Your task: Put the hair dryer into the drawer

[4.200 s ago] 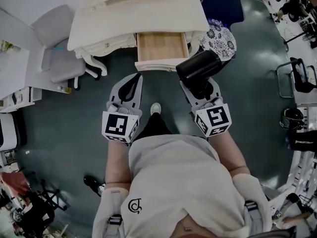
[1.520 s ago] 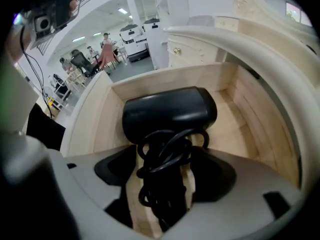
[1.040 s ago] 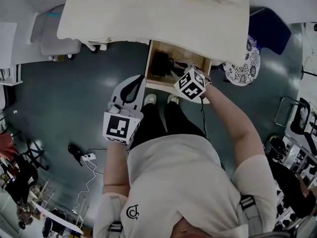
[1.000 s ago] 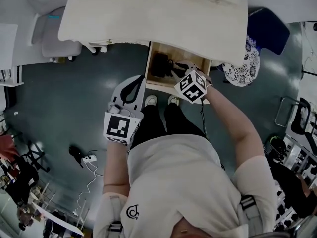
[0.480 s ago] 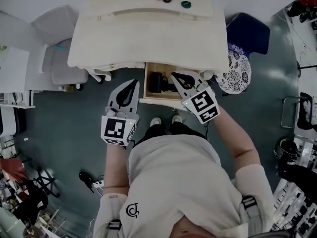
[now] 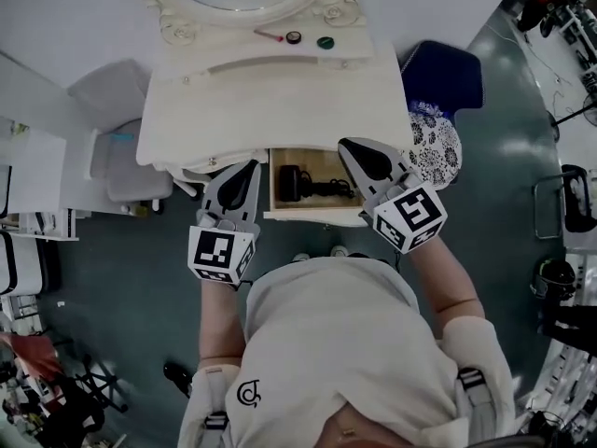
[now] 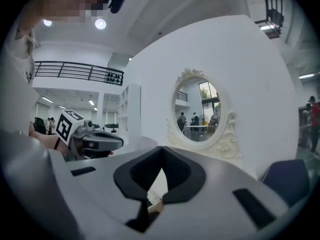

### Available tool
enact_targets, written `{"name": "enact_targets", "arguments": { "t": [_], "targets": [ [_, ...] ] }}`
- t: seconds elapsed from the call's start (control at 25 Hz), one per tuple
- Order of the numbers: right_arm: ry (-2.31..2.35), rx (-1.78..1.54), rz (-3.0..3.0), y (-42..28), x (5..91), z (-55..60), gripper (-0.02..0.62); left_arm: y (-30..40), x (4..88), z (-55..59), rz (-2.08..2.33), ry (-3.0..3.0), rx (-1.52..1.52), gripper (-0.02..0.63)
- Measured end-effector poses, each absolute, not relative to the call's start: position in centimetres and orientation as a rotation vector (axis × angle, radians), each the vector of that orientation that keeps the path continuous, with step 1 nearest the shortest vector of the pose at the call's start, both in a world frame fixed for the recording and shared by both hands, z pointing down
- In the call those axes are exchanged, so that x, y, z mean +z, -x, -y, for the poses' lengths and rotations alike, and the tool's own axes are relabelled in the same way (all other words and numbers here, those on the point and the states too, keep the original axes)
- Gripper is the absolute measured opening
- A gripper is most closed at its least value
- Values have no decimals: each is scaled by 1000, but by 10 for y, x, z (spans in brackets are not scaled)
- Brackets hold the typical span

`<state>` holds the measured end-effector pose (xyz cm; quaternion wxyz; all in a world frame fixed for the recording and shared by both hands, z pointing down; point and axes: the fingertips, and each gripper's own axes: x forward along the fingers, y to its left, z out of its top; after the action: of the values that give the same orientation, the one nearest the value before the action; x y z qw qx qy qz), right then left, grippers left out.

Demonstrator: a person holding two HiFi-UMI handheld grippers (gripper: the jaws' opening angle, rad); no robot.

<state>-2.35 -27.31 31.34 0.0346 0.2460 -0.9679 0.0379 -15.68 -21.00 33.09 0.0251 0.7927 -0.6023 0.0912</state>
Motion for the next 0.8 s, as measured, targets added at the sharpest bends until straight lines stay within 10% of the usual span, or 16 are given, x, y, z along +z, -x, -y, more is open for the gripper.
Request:
{"name": "enact_targets", "arguments": {
  "t": [0.8],
  "targets": [
    [-1019, -97, 2939, -10, 291, 271, 5, 135, 299, 231, 1817, -2562, 195, 13]
  ]
}}
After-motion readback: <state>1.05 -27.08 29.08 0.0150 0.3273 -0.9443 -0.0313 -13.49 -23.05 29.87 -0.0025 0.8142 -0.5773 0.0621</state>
